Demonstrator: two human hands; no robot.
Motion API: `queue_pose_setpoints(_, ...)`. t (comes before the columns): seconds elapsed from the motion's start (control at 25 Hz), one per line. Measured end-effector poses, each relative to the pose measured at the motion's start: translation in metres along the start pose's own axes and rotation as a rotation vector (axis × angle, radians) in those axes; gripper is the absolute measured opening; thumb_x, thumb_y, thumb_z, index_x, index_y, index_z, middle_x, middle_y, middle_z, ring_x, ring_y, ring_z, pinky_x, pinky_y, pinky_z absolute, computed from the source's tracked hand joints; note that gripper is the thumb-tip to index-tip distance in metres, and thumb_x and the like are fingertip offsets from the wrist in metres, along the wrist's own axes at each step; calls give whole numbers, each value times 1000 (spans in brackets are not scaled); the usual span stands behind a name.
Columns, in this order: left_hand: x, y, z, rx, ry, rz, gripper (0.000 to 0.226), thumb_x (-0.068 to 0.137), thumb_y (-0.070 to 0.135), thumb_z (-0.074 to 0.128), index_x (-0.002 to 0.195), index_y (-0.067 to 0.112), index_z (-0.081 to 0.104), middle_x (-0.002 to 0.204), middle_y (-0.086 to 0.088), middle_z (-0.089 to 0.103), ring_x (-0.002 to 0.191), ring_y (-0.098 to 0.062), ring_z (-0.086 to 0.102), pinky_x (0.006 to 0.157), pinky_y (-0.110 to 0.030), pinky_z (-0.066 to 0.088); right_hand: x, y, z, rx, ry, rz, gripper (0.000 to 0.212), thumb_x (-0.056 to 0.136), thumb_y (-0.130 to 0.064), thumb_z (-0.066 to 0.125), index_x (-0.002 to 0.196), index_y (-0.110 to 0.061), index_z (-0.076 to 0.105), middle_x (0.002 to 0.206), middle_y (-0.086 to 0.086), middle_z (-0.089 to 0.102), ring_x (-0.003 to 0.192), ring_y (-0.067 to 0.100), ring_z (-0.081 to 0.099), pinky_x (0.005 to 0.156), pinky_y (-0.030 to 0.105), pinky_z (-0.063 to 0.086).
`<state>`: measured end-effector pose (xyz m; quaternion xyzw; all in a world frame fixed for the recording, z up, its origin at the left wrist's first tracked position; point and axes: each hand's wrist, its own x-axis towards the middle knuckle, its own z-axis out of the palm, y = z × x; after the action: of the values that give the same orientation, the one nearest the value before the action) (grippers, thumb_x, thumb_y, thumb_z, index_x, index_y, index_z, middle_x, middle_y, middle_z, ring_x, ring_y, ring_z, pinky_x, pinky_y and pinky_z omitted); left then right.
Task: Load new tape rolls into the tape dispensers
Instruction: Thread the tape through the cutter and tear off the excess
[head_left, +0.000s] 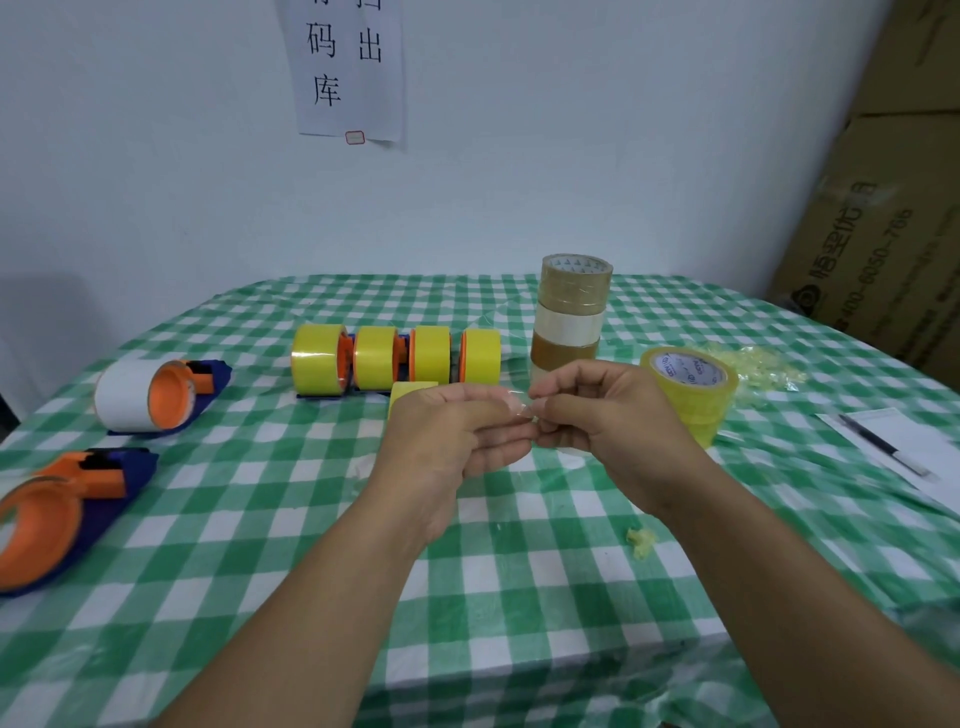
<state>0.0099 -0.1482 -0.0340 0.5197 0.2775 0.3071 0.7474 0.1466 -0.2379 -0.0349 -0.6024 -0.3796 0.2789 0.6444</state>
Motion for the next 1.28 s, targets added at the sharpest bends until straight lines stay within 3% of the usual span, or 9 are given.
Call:
queue_pose_setpoints(0.16,1,4,-2,96,1,20,17,92,11,68,97,-4,73,90,-20,77,80,-32,77,75,-40,64,-2,-3,-1,-34,-1,18,11,85,11,68,83,0,71,68,11,67,62,19,62,65,31,61)
queue_pose_setpoints(0.56,0,-2,0,160,-10,63,11,88,6,72,94,-4,73,84,-17,77,78,-28,77,66,-30,63,-5,-6,-2,6,-22,81,10,86,9,68,80,2,70,71,15,65,62,19,63,63,30,58)
queue_pose_setpoints(0.92,5,-7,7,331,50,156,12,93,2,65,87,-5,71,73,-18,74,56,-17,70,55,-26,60,-6,-5,-3,43,-44,105,12,86,9,67,80,-1,70,71,13,66,64,21,63,63,30,57)
queue_pose_setpoints(1.28,2,-7,12,356,3,196,14,93,5,65,83,4,76,75,-12,77,74,-22,76,69,-31,63,-7,-5,-5,-3,-89,24,10,86,5,71,82,-4,74,78,16,71,71,23,66,68,29,58)
